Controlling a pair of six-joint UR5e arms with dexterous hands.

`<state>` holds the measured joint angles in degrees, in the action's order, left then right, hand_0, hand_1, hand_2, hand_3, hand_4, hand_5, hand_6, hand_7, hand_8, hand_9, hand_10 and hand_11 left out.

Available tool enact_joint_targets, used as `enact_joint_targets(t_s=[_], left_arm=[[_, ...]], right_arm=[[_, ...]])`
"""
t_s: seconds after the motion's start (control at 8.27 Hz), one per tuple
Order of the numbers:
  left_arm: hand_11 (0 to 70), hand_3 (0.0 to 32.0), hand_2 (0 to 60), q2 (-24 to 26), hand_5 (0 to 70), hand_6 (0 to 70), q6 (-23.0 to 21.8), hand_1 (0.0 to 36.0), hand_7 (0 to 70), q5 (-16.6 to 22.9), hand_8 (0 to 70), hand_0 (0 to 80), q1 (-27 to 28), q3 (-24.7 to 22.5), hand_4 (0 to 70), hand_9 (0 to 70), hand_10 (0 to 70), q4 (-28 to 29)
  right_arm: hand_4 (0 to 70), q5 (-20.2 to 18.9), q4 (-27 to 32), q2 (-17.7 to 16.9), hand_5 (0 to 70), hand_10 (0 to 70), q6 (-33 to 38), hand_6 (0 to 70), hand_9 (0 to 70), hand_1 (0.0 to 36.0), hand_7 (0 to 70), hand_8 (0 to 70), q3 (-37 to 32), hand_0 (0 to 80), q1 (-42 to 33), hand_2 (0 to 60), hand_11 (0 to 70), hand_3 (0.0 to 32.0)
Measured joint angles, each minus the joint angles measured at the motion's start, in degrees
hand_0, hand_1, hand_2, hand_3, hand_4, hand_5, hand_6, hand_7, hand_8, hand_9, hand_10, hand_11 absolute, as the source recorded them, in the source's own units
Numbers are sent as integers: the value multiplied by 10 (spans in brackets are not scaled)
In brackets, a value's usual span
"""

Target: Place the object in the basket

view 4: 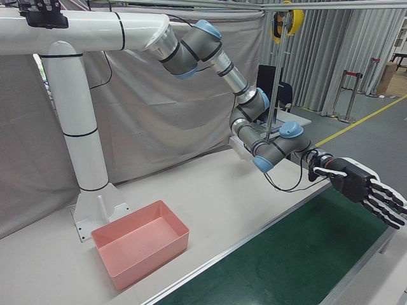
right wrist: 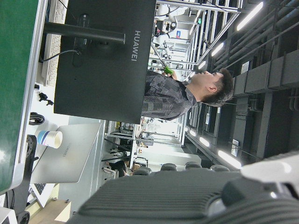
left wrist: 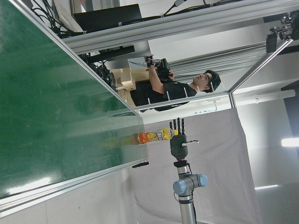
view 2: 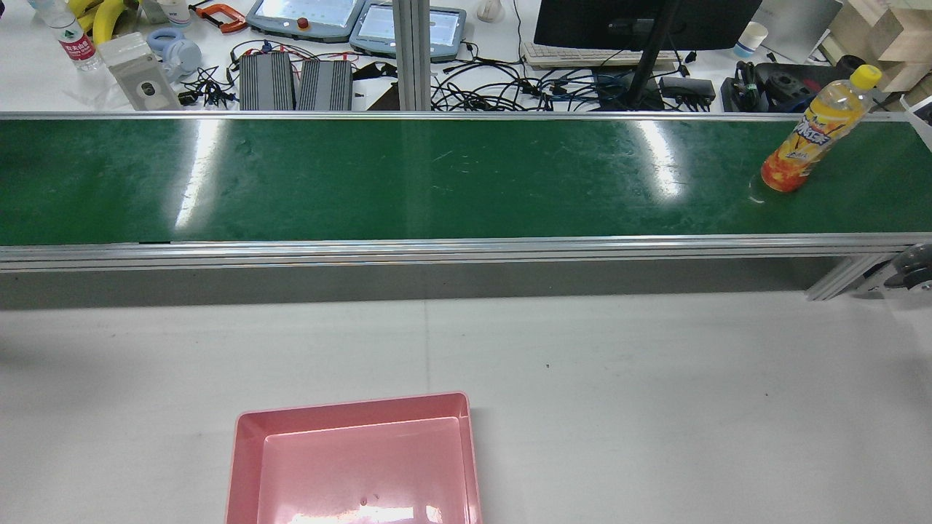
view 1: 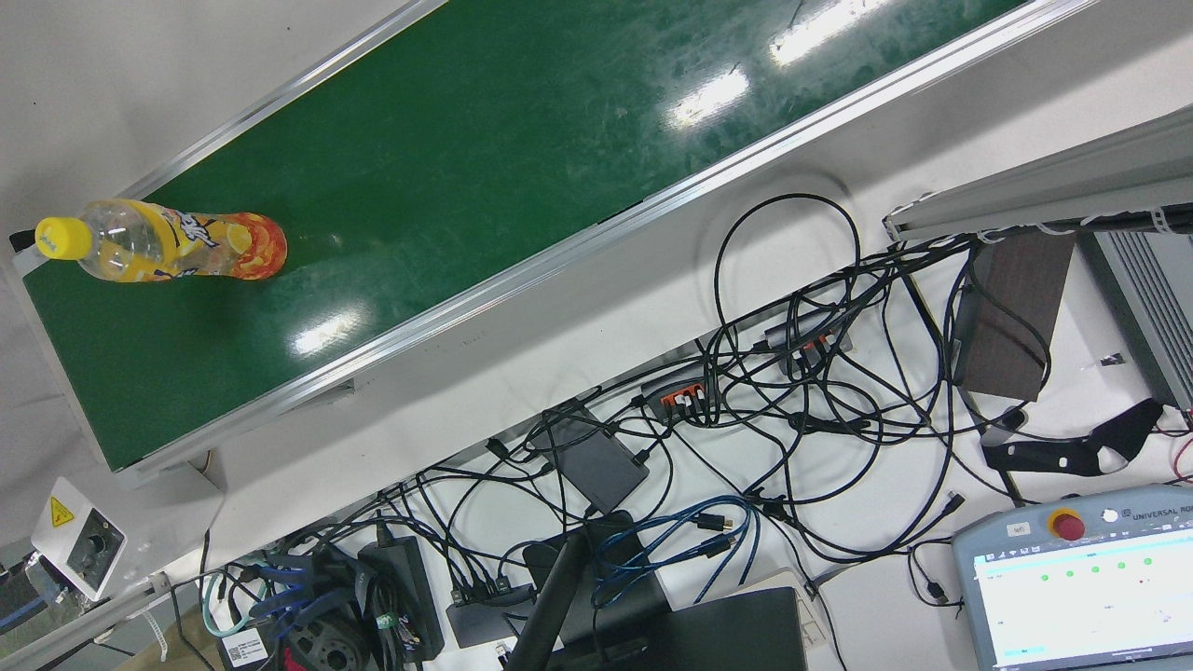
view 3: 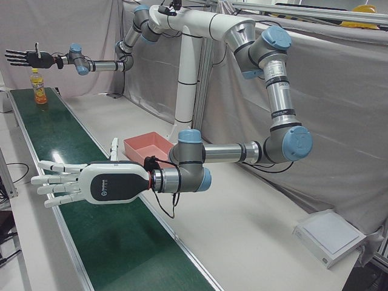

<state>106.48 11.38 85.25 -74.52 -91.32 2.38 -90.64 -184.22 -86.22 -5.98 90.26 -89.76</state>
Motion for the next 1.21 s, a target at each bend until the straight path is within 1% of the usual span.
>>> enact_joint_targets(t_s=[0.12, 0.24, 0.36, 0.48, 0.6, 0.73, 0.85, 0.97, 1.09, 1.21], left_arm=[[0, 98, 0, -1, 144, 0, 1, 10, 0, 0, 57, 491, 0, 0, 0, 6, 0, -1], [3, 134, 0, -1, 136, 0, 1, 1, 0, 0, 53, 486, 0, 1, 0, 0, 0, -1], [14, 162, 0, -1, 136, 0, 3, 6, 0, 0, 44, 488, 1, 1, 0, 0, 5, -1], [0, 136, 0, -1, 136, 0, 5, 17, 0, 0, 41, 493, 1, 2, 0, 0, 0, -1], [0, 118, 0, -2, 134, 0, 6, 20, 0, 0, 44, 494, 1, 2, 0, 4, 0, -1], [0, 92, 0, -3, 135, 0, 9, 20, 0, 0, 46, 490, 2, 4, 0, 8, 0, -1], [0, 98, 0, -7, 132, 0, 13, 19, 0, 0, 44, 491, 2, 5, 0, 5, 0, 0], [0, 92, 0, -11, 139, 0, 17, 20, 0, 0, 48, 489, 4, 6, 0, 11, 0, 0], [0, 94, 0, -12, 138, 0, 18, 23, 0, 0, 42, 488, 5, 8, 0, 7, 0, 0], [0, 88, 0, -12, 134, 0, 19, 18, 0, 0, 42, 489, 5, 10, 0, 7, 0, 0]], right_arm=[[0, 0, 0, 0, 0, 0, 0, 0, 0, 0, 0, 0, 0, 0, 0, 0, 0, 0], [0, 0, 0, 0, 0, 0, 0, 0, 0, 0, 0, 0, 1, 0, 0, 0, 0, 0], [0, 0, 0, 0, 0, 0, 0, 0, 0, 0, 0, 0, 1, 0, 0, 0, 0, 0], [0, 0, 0, 0, 0, 0, 1, 0, 0, 0, 0, 0, 1, 0, -1, 0, 0, 0], [0, 0, 0, 0, 0, 0, 1, 0, 0, 0, 0, 0, 2, 0, -1, 0, 0, 0], [0, 0, 0, 0, 0, 0, 1, 0, 0, 0, 0, 0, 2, 0, -1, 0, 0, 0], [0, 0, 0, 0, 0, 0, 1, 0, 0, 0, 0, 0, 2, 0, -1, 0, 0, 0], [0, 0, 0, 0, 0, 0, 0, 0, 0, 0, 0, 0, 2, 0, -1, 0, 0, 0], [0, 0, 0, 0, 0, 0, 0, 0, 0, 0, 0, 0, 2, 0, -1, 0, 0, 0], [0, 0, 0, 0, 0, 0, 0, 0, 0, 0, 0, 0, 2, 0, -1, 0, 0, 0]])
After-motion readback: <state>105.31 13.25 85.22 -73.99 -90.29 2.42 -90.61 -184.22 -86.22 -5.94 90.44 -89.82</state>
